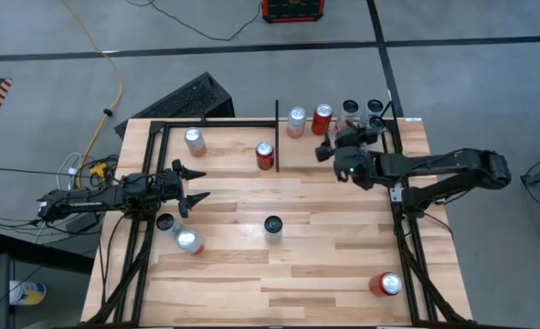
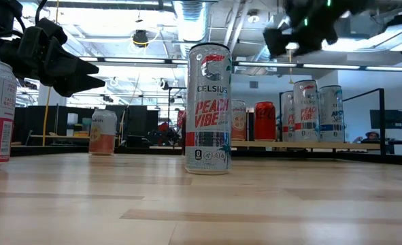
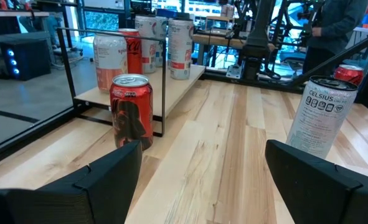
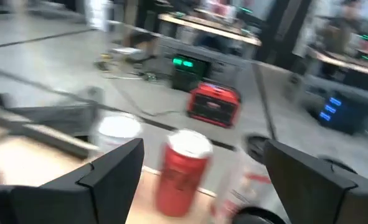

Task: Place canned beverage on shelf
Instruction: Put the black pink soda can on the shelf

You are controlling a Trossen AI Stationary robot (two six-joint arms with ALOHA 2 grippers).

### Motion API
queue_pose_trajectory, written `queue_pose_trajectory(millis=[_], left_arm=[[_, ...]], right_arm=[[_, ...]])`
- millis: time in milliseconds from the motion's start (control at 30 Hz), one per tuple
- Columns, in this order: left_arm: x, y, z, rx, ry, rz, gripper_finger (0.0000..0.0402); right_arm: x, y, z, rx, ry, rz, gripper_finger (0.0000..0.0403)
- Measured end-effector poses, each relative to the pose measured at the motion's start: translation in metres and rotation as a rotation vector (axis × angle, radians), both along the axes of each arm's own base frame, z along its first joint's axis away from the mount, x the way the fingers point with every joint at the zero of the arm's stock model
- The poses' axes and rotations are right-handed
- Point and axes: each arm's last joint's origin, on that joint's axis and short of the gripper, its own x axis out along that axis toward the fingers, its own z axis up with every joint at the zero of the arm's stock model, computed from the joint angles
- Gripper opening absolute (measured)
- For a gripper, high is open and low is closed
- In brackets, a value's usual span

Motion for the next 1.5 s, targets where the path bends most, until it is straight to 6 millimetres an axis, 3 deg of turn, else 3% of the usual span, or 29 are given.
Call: queue_pose_trajectory(millis=[233,400,567,767,1000,1200,1500], left_arm=[[0.000,0.000,0.000,0.000,-0.001,0.000,0.0327],[0.000,0.000,0.000,0.000,0.000,0.000,0.0327],[0.000,0.000,0.000,0.000,0.000,0.000,0.0327],[0.000,0.000,0.000,0.000,0.000,0.000,0.0327],[0.000,0.000,0.000,0.000,0.000,0.000,0.0327],[0.000,0.000,0.000,0.000,0.000,0.000,0.0327],[0.000,0.000,0.000,0.000,0.000,0.000,0.0327]], right_arm=[[0.006,0.043,0.031,-0.025,0.058,0.207,0.0351],[-0.007,0.066,0.012,0.125,0.136,0.329,0.0305],[-0.035,0.072,-0.020,0.320,0.212,0.246,0.0208],[-0.047,0.072,-0.048,0.425,0.276,0.223,0.0024],[-0.049,0.047,-0.067,0.489,0.316,0.118,0.0016],[-0.041,0.027,-0.088,0.590,0.308,0.199,0.0016],[-0.041,-0.003,-0.091,0.584,0.297,0.147,0.0016]])
